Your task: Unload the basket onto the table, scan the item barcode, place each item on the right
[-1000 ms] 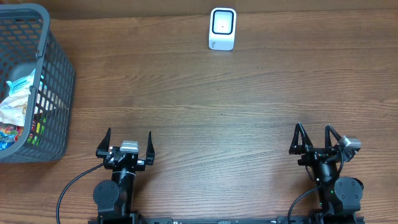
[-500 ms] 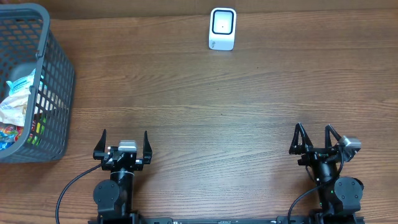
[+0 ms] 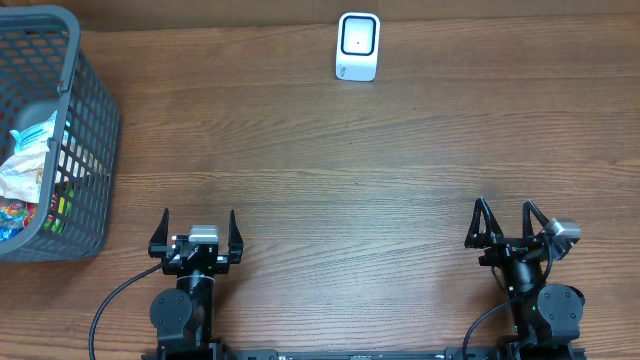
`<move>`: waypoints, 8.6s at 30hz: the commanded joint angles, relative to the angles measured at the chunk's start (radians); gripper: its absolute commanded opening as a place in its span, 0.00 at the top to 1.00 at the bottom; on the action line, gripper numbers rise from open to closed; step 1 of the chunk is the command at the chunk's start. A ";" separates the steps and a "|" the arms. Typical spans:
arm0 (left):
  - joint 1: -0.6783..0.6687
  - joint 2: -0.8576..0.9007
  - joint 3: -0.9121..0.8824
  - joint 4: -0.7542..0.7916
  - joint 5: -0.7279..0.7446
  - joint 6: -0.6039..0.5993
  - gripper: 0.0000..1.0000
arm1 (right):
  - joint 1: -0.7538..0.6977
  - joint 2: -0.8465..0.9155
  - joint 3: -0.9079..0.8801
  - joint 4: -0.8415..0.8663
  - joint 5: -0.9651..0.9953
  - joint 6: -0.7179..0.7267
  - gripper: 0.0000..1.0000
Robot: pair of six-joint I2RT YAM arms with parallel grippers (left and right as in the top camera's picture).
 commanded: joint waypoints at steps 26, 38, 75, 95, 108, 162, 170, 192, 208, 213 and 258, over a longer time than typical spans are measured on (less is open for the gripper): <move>0.005 -0.011 0.100 0.027 0.033 -0.353 0.00 | 0.007 -0.011 0.043 -0.020 -0.026 -0.112 0.00; 0.005 0.069 0.301 -0.106 0.046 -0.310 0.00 | 0.006 -0.011 0.170 -0.122 -0.025 -0.140 0.00; 0.022 1.390 1.741 -0.884 0.199 -0.067 0.00 | 0.006 1.210 1.456 -1.021 -0.186 -0.195 0.00; 0.642 1.714 1.916 -0.863 -0.081 -0.435 0.00 | 0.006 1.243 1.454 -1.080 -0.187 -0.191 0.00; 0.630 2.120 1.916 -0.838 -0.136 -0.556 0.00 | 0.006 1.288 1.454 -1.110 -0.193 -0.180 0.00; -0.124 1.902 1.810 -1.210 0.107 -0.419 0.96 | 0.006 1.324 1.454 -1.102 -0.193 -0.181 0.00; -0.182 2.106 1.804 -1.211 0.108 -0.418 0.56 | 0.006 1.324 1.454 -1.110 -0.192 -0.181 0.00; 0.378 2.058 2.845 -1.612 0.002 -0.470 0.08 | 0.006 1.324 1.454 -1.144 -0.193 -0.184 0.00; 0.710 2.072 2.079 -1.180 0.001 -0.499 0.01 | 0.006 1.324 1.453 -1.172 -0.204 -0.184 0.00; 0.704 2.072 1.843 -0.956 -0.031 -0.522 0.00 | 0.006 1.324 1.453 -1.184 -0.208 -0.184 0.00; 0.231 1.431 1.719 -0.967 0.110 -0.364 0.96 | 0.006 1.324 1.453 -1.188 -0.212 -0.184 0.00</move>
